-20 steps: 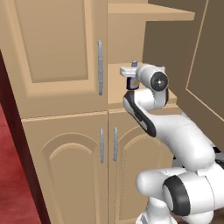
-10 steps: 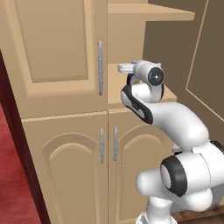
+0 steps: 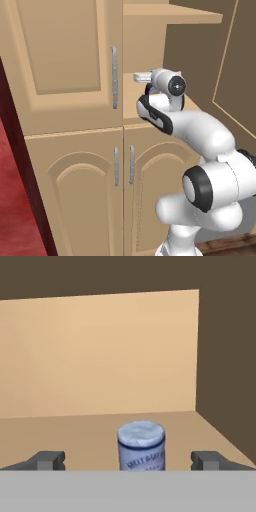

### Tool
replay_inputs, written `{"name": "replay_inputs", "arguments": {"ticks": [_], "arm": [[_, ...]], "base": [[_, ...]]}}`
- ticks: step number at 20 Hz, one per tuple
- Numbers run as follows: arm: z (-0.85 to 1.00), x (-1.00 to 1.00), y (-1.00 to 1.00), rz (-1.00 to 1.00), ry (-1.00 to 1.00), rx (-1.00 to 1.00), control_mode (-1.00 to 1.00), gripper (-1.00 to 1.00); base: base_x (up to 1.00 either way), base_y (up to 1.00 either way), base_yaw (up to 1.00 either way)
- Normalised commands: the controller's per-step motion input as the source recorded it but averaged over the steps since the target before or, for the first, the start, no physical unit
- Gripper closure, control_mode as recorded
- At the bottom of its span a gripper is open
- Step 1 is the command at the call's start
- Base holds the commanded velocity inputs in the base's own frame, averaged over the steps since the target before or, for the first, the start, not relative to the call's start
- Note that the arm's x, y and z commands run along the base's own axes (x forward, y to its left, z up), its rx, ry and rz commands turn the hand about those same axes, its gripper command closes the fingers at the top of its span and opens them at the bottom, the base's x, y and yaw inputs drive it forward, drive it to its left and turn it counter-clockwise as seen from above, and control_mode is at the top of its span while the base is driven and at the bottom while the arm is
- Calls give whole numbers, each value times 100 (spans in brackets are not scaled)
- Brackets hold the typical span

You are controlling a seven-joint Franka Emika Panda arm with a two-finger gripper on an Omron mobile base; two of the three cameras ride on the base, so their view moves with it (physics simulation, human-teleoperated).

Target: The dining table condiment station is running low on condiment bottle. Refill the condiment station by opening the cabinet and taking the condiment bottle from the cabinet and placing it on the dining table.

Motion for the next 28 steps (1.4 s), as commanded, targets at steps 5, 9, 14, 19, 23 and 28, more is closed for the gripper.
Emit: {"name": "replay_inputs", "arguments": {"ticks": [5,9,14,19,23,28], "arm": [[-7,21,0,2,0,0,-100,-100],[-9,14,0,2,0,0,-100,100],[-4,7,0,1,0,0,-100,100],[0,1,0,0,0,0,-100,100],[0,0,0,0,0,0,-100,100],[0,0,0,0,0,0,-100,100]], "base": [[0,0,0],[0,0,0],[0,0,0],[0,0,0],[0,0,0],[0,0,0]]}}
